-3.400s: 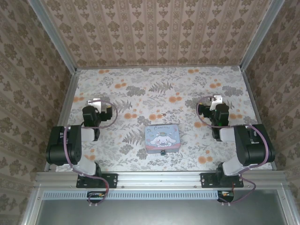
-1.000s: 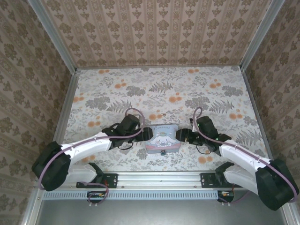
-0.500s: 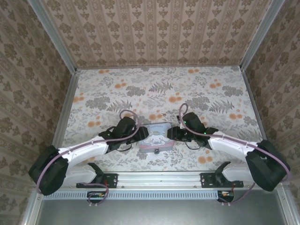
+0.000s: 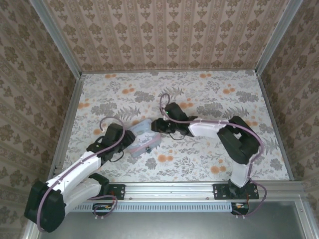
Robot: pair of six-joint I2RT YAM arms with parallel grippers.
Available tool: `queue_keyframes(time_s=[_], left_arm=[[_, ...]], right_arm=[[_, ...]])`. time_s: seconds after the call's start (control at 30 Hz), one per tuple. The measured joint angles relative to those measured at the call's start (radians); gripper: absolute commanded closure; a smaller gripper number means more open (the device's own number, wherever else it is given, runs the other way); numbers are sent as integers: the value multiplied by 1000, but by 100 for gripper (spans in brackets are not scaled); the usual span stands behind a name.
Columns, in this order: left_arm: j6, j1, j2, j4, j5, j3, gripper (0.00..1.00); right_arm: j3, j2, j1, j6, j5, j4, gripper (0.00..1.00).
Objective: Unlock the padlock with the key
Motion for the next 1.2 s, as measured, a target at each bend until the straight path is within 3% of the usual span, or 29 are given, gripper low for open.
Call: queue_keyframes(time_s=[0.2,0.43,0.6,0.83,1.0,1.2], left_arm=[[47,92,89,-6,37,62,41],[122,122,351,29,79,243,40],[184,127,574,60,129,433,40],[262,122,849,70,191,723,39],[308,89,971,50,187,881,38],[333,26,1028,55,181,951,38]], right_arm=[[251,175,-22,-18,-3,-42,65],[441,290,-94,-34,-6,-103,65],[484,304,-173,-46,5,-130,65],[457,293,-275,-48,51,-110,66],[309,194,-310,-47,86,-66,66],[86,47,-340,-35,127,2,65]])
